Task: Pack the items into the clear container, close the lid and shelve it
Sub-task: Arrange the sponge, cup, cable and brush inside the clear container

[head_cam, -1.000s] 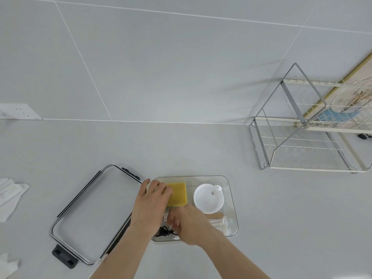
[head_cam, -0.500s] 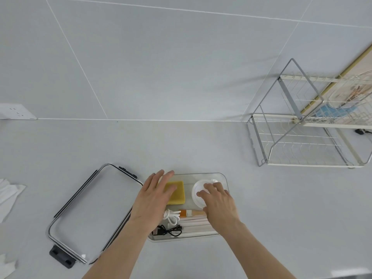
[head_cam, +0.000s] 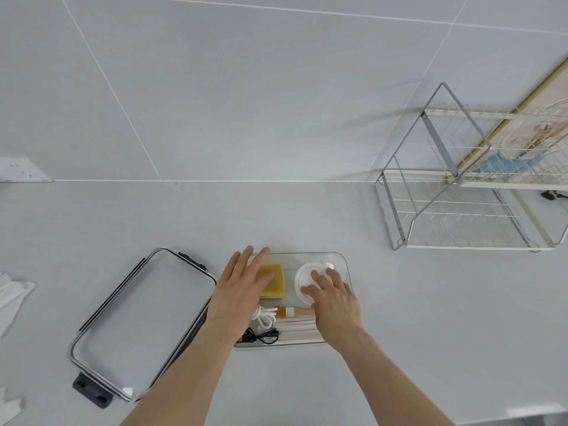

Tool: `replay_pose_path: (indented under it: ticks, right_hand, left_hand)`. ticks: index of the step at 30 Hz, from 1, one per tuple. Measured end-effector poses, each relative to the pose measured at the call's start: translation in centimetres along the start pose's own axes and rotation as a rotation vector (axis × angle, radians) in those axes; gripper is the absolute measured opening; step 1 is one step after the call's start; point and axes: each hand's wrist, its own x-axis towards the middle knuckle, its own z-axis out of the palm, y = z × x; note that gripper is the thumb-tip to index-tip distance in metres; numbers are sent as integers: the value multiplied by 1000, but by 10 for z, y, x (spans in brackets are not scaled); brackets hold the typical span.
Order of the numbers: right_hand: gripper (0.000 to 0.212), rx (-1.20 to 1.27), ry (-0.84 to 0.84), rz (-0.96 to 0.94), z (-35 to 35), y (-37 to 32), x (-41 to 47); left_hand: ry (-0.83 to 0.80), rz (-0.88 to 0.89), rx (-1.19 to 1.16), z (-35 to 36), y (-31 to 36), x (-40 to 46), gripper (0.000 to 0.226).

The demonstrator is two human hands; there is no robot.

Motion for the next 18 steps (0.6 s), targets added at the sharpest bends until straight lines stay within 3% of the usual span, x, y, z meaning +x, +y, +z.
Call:
replay_pose_path:
  ticks: [10, 14, 18]
  right_hand:
    - [44, 44, -17, 12, -7, 10, 9]
    - [29, 186, 151, 61, -24, 0, 5]
    - [20, 349, 261, 63, -44, -27, 13]
  left_hand:
    - [9, 42, -34, 1, 1, 8, 74]
    - [114, 13, -179, -7, -1, -1, 65]
    - [262, -186, -386, -14, -15, -18, 57]
